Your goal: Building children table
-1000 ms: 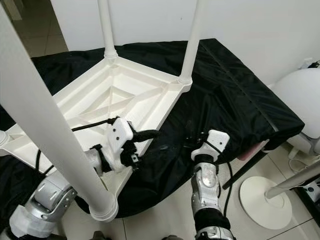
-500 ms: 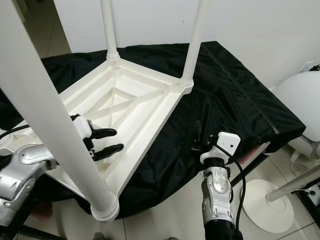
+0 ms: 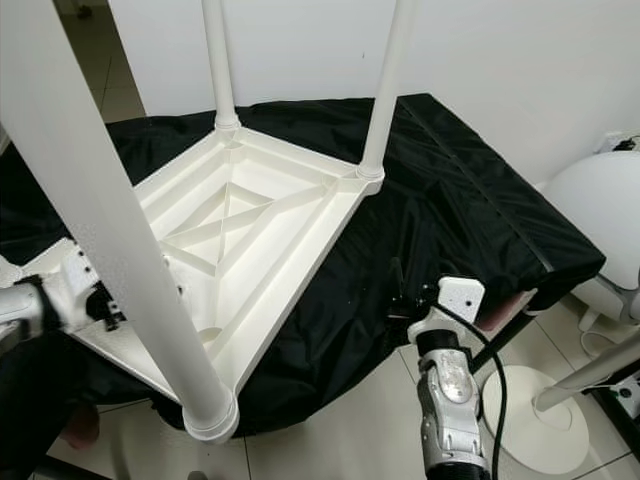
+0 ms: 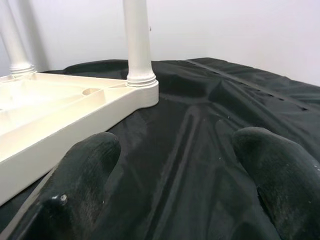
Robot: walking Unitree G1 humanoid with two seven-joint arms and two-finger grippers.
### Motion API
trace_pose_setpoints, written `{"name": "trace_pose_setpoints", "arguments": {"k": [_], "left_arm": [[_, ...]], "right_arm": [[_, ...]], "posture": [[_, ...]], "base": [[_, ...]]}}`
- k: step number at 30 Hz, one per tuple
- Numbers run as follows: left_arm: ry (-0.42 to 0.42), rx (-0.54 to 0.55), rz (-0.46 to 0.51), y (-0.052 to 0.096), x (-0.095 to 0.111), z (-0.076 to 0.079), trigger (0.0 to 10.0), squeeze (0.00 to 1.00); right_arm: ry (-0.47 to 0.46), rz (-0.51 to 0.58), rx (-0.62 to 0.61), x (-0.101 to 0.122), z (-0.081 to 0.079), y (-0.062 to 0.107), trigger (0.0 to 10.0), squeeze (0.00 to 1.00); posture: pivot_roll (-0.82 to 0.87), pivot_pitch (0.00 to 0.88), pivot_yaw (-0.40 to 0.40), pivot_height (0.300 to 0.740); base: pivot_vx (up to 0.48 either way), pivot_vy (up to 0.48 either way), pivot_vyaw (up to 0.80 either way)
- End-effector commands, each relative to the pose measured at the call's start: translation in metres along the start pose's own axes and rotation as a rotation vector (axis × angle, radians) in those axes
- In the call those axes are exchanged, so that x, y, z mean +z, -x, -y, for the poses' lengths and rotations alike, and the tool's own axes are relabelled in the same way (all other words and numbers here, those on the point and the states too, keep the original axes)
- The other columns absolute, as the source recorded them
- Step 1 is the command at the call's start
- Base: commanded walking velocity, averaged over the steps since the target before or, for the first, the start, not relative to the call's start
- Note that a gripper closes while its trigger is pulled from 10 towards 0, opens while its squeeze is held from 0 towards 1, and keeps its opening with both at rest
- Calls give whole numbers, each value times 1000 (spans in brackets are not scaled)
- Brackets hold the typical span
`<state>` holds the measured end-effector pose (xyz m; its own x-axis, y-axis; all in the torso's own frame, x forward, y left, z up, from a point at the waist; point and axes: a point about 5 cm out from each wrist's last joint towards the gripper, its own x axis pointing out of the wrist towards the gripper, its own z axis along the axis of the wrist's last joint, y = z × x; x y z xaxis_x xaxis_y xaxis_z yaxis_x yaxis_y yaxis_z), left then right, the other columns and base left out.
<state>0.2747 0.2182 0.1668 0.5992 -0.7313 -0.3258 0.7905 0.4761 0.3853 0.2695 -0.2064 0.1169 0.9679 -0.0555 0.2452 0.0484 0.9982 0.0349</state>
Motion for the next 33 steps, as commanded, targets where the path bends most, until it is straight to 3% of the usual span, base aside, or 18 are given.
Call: {"name": "trace_pose_setpoints", "arguments": {"k": [1,3,4,6,7,8,10,11,15,24,31,32,33], "left_arm": [[-21,-373,-12,4,-1,21,10000,0],[-20,-386,-19,5,-2,22,10000,31],[-31,-404,-37,8,-5,25,10000,824],[-24,-429,-54,10,-8,27,10000,788],[-32,-442,-65,10,-10,29,10000,894],[-50,-440,-75,10,-11,30,10000,898],[-67,-433,-85,9,-13,31,10000,898],[-71,-433,-91,8,-14,32,10000,0],[-85,-462,-124,10,-20,38,10000,0],[-101,-458,-149,11,-23,34,10000,0],[-125,-478,-146,0,-26,38,10000,0],[-138,-495,-128,-13,-24,39,10000,0],[-138,-495,-128,-13,-24,39,10000,0]], "right_arm": [[8,-18,11,-1,1,1,10000,0],[16,-21,16,-1,1,1,10000,0],[27,-23,22,0,3,0,10000,0],[33,-26,25,1,5,-1,10000,0],[39,-28,25,2,7,-2,10000,0],[44,-28,25,3,8,-3,10000,0],[46,-27,25,4,10,-4,10000,0],[53,-25,28,5,11,-5,10000,0],[71,-20,37,8,14,-7,10000,0],[94,-18,32,10,20,-9,10000,0],[97,-10,37,13,19,-14,10000,0],[103,2,41,17,19,-18,10000,0],[103,2,41,17,19,-18,10000,0]], "posture": [[12,8,-9,740],[12,8,-9,740],[14,12,-14,740],[14,12,-14,740],[14,12,-14,740],[14,12,-14,740],[14,12,-14,740],[15,20,-20,740],[14,29,-19,740],[13,45,-11,740],[-2,50,-3,740],[-10,54,-2,740],[-10,54,-2,740]], "base": [[0,0,0],[0,0,0],[0,0,0],[0,0,0],[0,0,0],[0,0,0],[0,0,0],[0,0,0],[0,0,0],[0,0,0],[0,0,0],[0,0,0],[0,0,0]]}}
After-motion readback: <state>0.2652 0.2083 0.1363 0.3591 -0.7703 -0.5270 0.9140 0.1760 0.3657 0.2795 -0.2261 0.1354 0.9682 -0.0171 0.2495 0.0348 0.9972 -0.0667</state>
